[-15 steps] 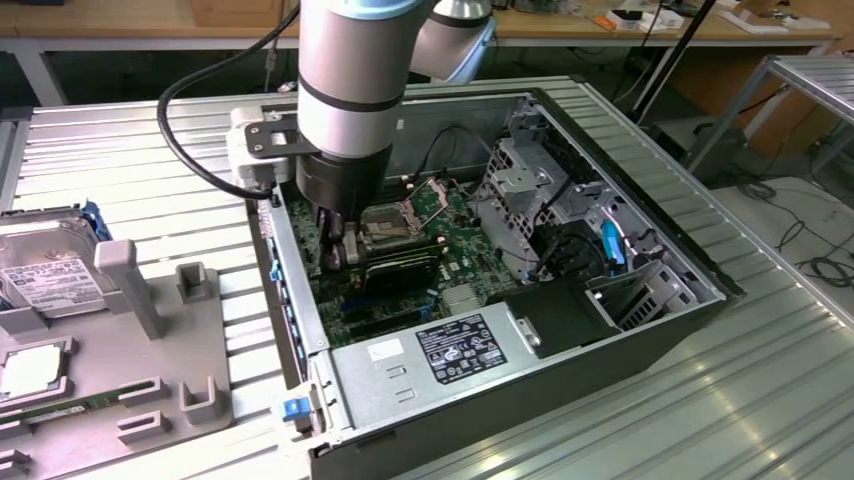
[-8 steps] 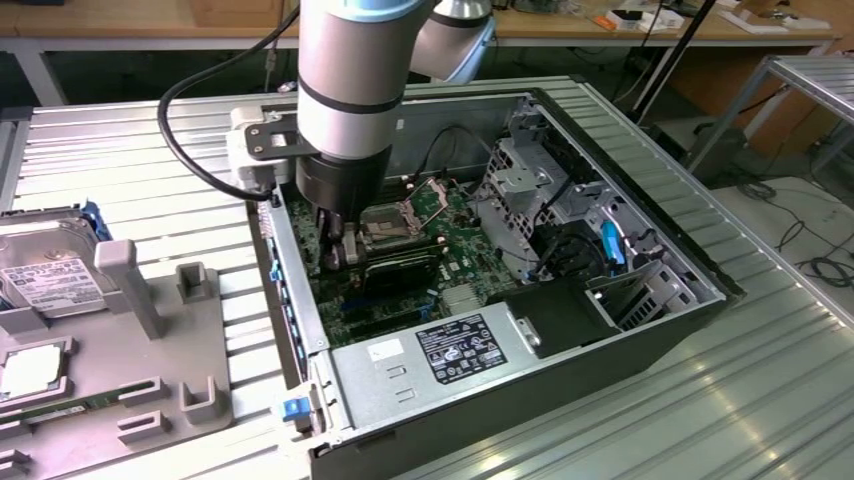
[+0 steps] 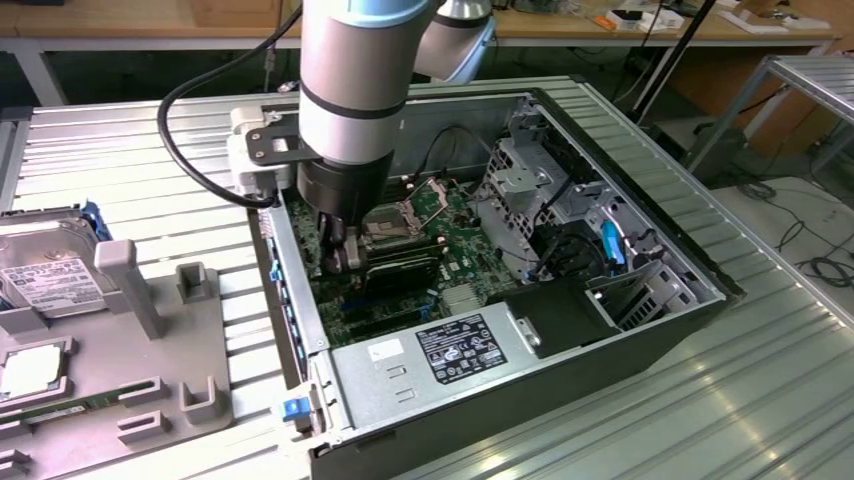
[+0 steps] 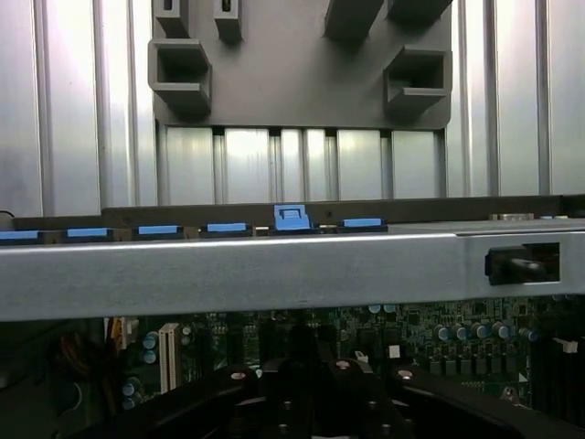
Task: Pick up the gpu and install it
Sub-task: 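Press down on the gpu until it lock into place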
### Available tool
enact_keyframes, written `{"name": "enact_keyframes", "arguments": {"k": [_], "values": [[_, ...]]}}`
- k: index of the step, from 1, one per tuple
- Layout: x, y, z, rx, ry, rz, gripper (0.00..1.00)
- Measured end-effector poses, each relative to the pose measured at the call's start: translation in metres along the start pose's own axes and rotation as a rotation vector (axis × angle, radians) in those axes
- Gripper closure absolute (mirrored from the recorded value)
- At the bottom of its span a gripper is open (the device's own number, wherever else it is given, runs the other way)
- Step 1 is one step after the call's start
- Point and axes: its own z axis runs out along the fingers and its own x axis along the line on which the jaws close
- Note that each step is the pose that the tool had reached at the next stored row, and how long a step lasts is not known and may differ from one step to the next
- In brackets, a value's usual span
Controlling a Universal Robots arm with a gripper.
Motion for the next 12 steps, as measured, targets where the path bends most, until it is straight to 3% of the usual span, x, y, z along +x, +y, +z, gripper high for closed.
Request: {"name": "enact_keyframes", "arguments": {"k": [12], "values": [[0.0005,0.0065,0.0026,-0.0002,-0.0004,-0.003,0.89]]}}
